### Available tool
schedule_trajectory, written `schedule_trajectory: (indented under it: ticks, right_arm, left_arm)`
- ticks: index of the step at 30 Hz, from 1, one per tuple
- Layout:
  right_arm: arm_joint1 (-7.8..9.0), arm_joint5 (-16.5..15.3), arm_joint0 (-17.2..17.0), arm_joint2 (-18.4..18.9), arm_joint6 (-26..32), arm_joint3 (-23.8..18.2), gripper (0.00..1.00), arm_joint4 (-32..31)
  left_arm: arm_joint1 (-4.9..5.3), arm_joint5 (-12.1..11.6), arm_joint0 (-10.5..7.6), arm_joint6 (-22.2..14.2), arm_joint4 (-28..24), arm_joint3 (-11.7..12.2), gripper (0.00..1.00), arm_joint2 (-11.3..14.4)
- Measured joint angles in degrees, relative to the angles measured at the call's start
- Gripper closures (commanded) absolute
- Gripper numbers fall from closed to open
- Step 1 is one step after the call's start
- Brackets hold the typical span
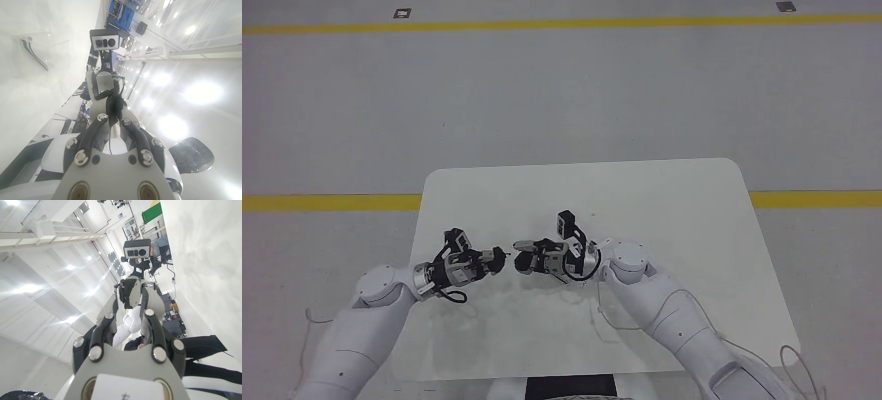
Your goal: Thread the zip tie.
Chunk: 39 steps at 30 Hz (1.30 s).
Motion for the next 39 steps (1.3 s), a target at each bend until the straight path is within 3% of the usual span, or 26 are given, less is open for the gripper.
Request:
schedule_trajectory:
  ticks: [8,13,19,21,24,28,34,39]
  right_arm:
    - [1.23,-1.4,-1.1,3.5,-2.3,-1.6,0.00,-0.8]
    - [1.22,-1.4,-1.1,3.5,-2.3,-1.6,0.00,-0.8]
    - [1.23,-1.5,-1.1,3.5,-2.4,-1.7,0.00,-0.8]
    - [1.44,-1.9,-0.9,3.1,-4.1,-2.9,0.00,-2.9]
    - [2.09,-1.0,-1.1,2.4,-7.5,-6.9,0.00,-11.3]
    - [3.27,1.2,-1.5,1.9,-8.2,-12.3,0.00,-22.2]
    - [4.70,2.5,-3.2,1.9,-7.4,-20.2,0.00,-32.1]
    - [4.91,2.3,-3.5,2.0,-6.8,-21.1,0.00,-33.3]
  left_arm:
    - [0.36,-2.3,0.06,-2.2,-1.8,-0.2,1.00,-1.3]
    - [0.38,0.5,0.33,-3.7,-7.9,0.0,1.00,-2.4]
    - [0.39,0.4,0.30,-3.6,-7.7,0.0,1.00,-2.4]
    - [0.46,-1.1,0.18,-1.9,-6.2,-0.4,1.00,-2.7]
    - [0.77,-7.6,0.72,3.0,-0.5,-1.1,1.00,-3.9]
    - [1.11,-14.7,1.56,6.3,2.1,-2.6,1.00,-6.8]
    - [0.57,-14.4,3.59,8.7,5.9,-8.5,1.00,-13.7]
    - [0.52,-14.4,3.73,8.6,6.1,-8.7,1.00,-13.9]
